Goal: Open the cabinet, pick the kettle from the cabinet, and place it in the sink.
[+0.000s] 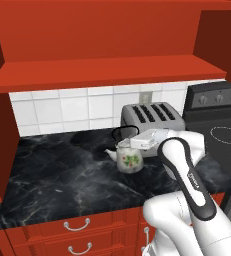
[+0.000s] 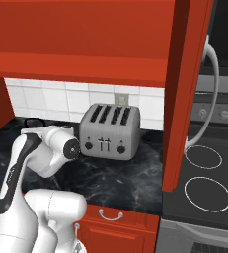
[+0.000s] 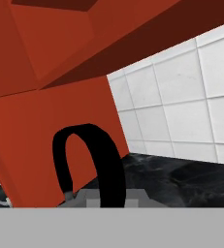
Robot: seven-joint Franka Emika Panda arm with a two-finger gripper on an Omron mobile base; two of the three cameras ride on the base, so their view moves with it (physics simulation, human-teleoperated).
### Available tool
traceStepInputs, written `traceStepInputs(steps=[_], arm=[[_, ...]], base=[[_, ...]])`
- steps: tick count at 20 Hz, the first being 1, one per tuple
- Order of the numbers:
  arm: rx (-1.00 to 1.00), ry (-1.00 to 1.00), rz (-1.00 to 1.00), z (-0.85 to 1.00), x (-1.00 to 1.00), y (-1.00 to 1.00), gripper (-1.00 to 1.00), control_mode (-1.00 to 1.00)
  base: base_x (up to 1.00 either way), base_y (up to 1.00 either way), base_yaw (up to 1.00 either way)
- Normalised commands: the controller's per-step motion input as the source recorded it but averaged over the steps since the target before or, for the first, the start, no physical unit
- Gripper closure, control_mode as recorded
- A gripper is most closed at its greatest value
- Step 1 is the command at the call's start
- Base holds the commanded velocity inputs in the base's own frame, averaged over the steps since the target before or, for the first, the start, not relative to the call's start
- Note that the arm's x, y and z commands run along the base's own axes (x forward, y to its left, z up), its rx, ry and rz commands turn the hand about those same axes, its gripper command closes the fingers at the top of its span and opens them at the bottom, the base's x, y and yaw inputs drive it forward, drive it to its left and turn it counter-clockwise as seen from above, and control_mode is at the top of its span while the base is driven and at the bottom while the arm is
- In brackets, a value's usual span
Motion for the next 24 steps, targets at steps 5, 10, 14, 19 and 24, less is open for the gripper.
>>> traceStepInputs(steps=[5,10,14,19,24], arm=[[0.00,0.00,0.00,0.00,0.00,0.00,1.00,1.00],[0.00,0.00,0.00,0.00,0.00,0.00,1.00,1.00],[0.00,0.00,0.00,0.00,0.00,0.00,1.00,1.00],[0.00,0.00,0.00,0.00,0.00,0.00,1.00,1.00],[0.00,0.00,0.00,0.00,0.00,0.00,1.00,1.00]], base=[[-0.10,0.00,0.01],[-0.48,0.00,0.00],[-0.59,0.00,0.00],[-0.57,0.00,0.00],[-0.53,0.00,0.00]])
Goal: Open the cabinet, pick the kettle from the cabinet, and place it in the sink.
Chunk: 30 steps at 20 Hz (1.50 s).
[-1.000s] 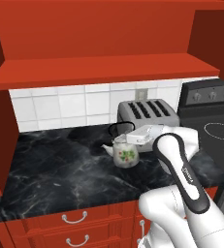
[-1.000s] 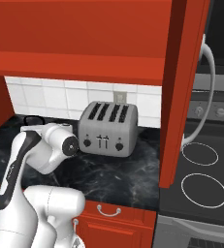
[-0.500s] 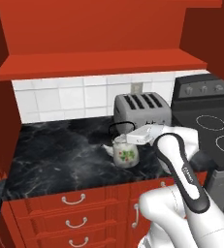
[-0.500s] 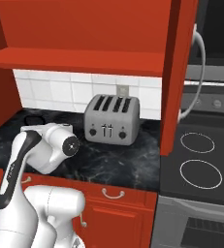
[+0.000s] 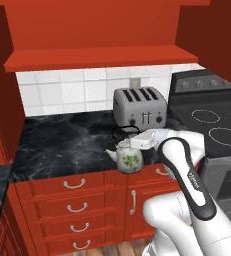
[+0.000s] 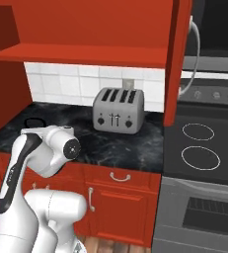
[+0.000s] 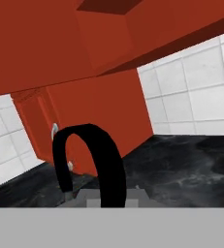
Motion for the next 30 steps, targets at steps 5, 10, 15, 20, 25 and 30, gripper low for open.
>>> traceStepInputs(steps=[5,10,15,20,25,30], arm=[[0.00,0.00,0.00,0.00,0.00,0.00,1.00,1.00],[0.00,0.00,0.00,0.00,0.00,0.00,1.00,1.00],[0.00,0.00,0.00,0.00,0.00,0.00,1.00,1.00],[0.00,0.00,0.00,0.00,0.00,0.00,1.00,1.00],[0.00,0.00,0.00,0.00,0.00,0.00,1.00,1.00],[0.00,0.00,0.00,0.00,0.00,0.00,1.00,1.00]], base=[[-0.45,0.00,-0.01],[-0.44,0.00,-0.13],[-0.38,0.01,0.13],[-0.29,0.00,0.72],[-0.21,0.00,0.94],[-0.16,0.00,0.99]])
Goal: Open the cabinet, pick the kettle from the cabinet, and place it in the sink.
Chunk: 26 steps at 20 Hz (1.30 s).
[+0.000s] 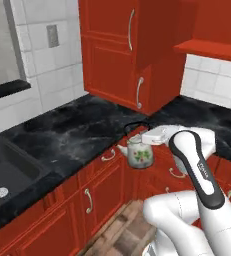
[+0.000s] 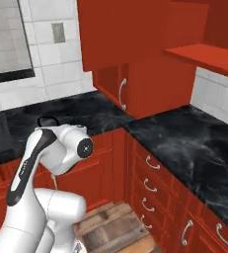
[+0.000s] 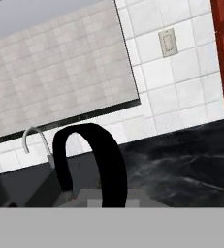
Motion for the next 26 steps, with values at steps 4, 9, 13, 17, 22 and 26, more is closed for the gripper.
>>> traceStepInputs(steps=[4,9,13,17,22,26], arm=[[0.00,0.00,0.00,0.00,0.00,0.00,1.00,1.00],[0.00,0.00,0.00,0.00,0.00,0.00,1.00,1.00],[0.00,0.00,0.00,0.00,0.00,0.00,1.00,1.00],[0.00,0.00,0.00,0.00,0.00,0.00,1.00,1.00],[0.00,0.00,0.00,0.00,0.00,0.00,1.00,1.00],[0.00,0.00,0.00,0.00,0.00,0.00,1.00,1.00]], base=[[-0.12,0.00,0.98],[-0.04,0.00,0.70],[0.01,0.03,0.30],[0.10,0.08,0.21],[0.15,0.17,0.13],[0.19,0.30,0.04]])
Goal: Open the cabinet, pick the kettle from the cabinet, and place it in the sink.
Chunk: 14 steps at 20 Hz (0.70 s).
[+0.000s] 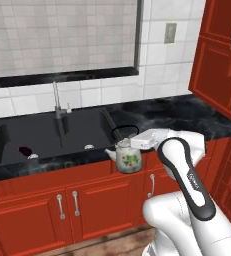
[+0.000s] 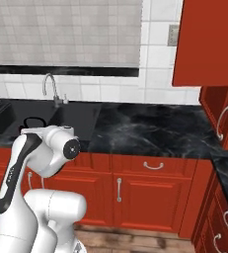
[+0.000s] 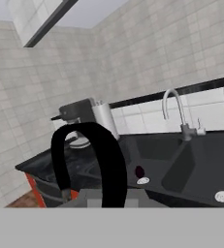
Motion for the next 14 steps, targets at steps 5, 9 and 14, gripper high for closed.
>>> traceStepInputs(steps=[5,9,14], arm=[[0.00,0.00,0.00,0.00,0.00,0.00,1.00,1.00],[0.00,0.00,0.00,0.00,0.00,0.00,1.00,1.00],[0.00,0.00,0.00,0.00,0.00,0.00,1.00,1.00]], base=[[0.19,0.22,0.05],[0.21,0.18,0.03],[0.25,0.37,-0.01]])
